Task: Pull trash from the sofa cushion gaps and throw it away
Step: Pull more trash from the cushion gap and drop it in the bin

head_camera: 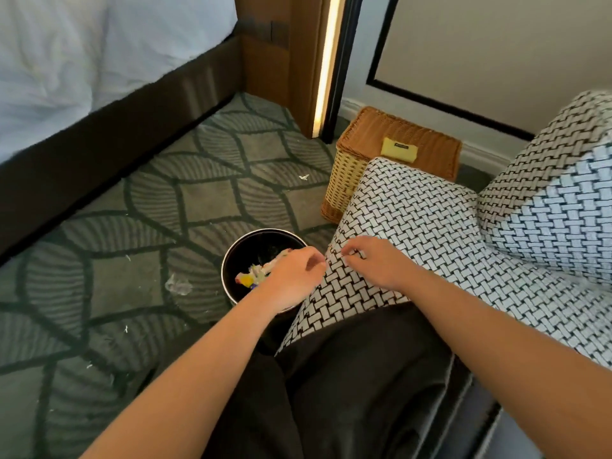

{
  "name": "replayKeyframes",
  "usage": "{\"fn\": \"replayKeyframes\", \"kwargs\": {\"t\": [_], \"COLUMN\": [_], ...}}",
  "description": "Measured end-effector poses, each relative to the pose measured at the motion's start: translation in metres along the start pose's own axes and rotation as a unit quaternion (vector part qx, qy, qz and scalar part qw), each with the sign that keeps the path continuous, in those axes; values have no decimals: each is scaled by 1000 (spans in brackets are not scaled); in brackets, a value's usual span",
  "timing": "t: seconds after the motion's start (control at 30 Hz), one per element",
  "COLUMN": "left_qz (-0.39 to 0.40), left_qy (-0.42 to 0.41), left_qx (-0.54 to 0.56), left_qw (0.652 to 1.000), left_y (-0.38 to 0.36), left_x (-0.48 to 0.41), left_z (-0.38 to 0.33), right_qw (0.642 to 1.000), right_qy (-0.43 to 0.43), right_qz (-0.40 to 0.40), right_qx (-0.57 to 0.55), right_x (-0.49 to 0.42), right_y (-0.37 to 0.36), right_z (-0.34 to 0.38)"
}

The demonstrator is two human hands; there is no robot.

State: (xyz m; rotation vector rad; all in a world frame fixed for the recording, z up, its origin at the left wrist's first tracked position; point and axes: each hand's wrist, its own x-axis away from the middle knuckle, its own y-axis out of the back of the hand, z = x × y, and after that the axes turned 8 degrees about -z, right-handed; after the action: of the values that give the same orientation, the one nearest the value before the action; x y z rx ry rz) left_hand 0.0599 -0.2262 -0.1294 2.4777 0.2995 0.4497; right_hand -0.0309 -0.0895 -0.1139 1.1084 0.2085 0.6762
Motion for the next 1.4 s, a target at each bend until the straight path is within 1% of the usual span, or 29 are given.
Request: {"fn": "replayKeyframes", "kwargs": {"t": [0.1, 0.17, 0.23, 0.3, 0.4, 0.43, 0.47, 0.53, 0.57, 0.63, 0.77, 0.83, 0.9, 0.97, 1.03, 1.1, 1.17, 1.3, 1.4], "left_qz": [30, 47, 67, 80, 123, 136, 142, 141, 138, 138, 158, 151, 127, 109, 97, 103, 100, 38, 33], "left_qy": [-23, -44, -69, -95, -135, -148, -160, -185, -197, -211, -224, -220, -224, -238, -267, -299, -315, -360, -381], "left_qx": [-2, -1, -19, -44, -76, -96, -116, -141, -150, -159, -175, -193, -227, -239, -251, -272, -299, -341, -341], "left_qw": [999, 998, 995, 991, 980, 975, 970, 962, 959, 955, 946, 944, 939, 935, 925, 909, 895, 867, 859], "left_y": [-13, -21, -34, -51, -88, -98, -106, -121, -130, -146, -189, -210, -234, -249, -270, -290, -309, -334, -345], "left_x": [11, 16, 21, 28, 44, 49, 53, 53, 51, 45, 36, 29, 15, 7, -2, -9, -17, -31, -48], "left_z": [-42, -65, -87, -104, -128, -137, -145, -160, -167, -175, -187, -188, -189, -185, -183, -181, -181, -188, -200], "right_qw": [999, 997, 989, 970, 935, 926, 922, 922, 925, 928, 908, 892, 868, 850, 838, 826, 818, 799, 793], "right_qy": [-23, -55, -109, -176, -286, -304, -305, -275, -264, -267, -331, -371, -427, -455, -462, -465, -469, -483, -490], "right_qz": [-19, -35, -83, -152, -200, -216, -238, -272, -273, -251, -218, -212, -212, -228, -259, -290, -306, -340, -349], "right_qx": [-12, -34, -57, -74, -65, -50, -31, 4, 22, 73, 135, 145, 139, 137, 132, 129, 129, 113, 98], "right_x": [29, 50, 76, 106, 161, 179, 194, 218, 228, 239, 243, 237, 229, 223, 218, 211, 204, 190, 180], "right_y": [29, 40, 44, 42, 34, 32, 30, 28, 27, 25, 22, 24, 29, 35, 40, 46, 52, 58, 62], "right_z": [-31, -57, -87, -124, -178, -192, -204, -223, -232, -243, -266, -275, -290, -294, -301, -310, -319, -338, -350]}}
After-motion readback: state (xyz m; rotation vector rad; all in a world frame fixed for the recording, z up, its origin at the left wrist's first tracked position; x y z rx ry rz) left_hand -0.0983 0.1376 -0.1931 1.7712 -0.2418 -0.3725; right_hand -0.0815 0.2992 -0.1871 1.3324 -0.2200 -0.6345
